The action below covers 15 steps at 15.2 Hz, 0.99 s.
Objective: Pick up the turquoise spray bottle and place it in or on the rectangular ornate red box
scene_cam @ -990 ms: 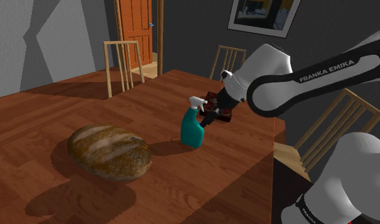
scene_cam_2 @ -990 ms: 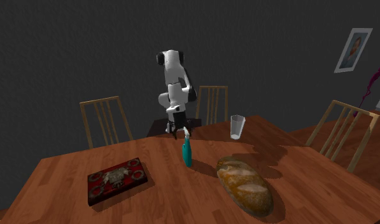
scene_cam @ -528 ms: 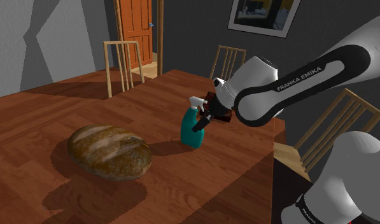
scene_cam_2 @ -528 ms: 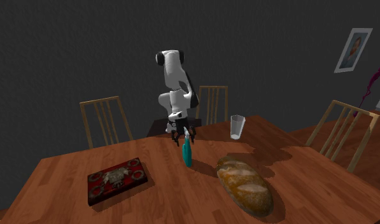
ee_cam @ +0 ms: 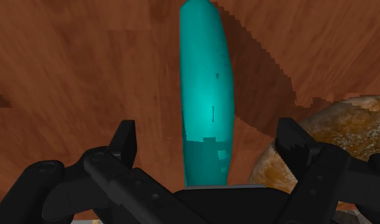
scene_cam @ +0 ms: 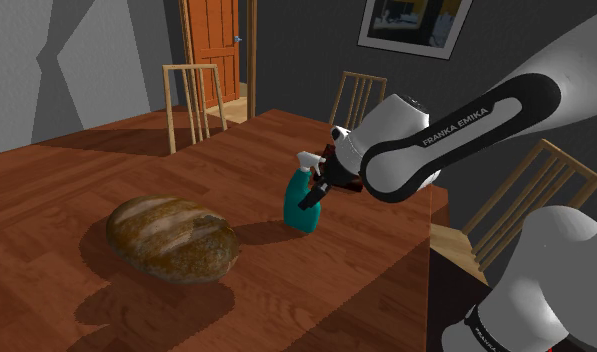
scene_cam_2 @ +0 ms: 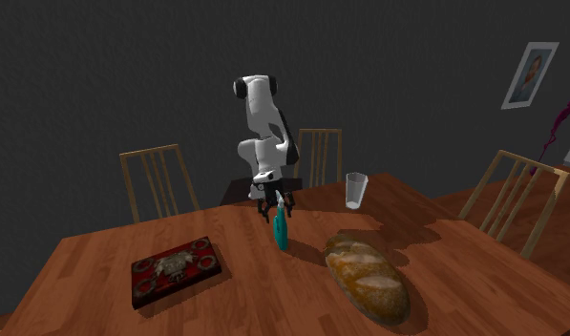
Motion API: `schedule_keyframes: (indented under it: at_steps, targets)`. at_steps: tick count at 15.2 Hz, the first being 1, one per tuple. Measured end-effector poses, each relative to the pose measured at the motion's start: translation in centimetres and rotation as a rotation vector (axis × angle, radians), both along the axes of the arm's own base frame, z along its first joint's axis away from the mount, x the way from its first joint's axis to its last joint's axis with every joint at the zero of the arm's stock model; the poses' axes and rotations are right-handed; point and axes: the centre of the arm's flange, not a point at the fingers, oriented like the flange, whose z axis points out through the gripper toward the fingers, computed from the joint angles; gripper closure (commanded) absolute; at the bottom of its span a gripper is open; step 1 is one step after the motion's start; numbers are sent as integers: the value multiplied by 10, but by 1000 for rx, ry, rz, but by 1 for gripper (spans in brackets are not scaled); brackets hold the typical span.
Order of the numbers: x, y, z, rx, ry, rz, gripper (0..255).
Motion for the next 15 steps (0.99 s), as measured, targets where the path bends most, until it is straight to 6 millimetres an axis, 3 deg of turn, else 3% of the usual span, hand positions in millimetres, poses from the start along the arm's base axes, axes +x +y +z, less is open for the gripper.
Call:
schedule_keyframes:
  at_steps: [1, 11, 15]
  targets:
    - [0, 0, 0, 0, 0, 0, 255]
    - [0, 0, 0, 0, 0, 0, 255]
    - [0, 1, 16, 0, 0, 0, 255]
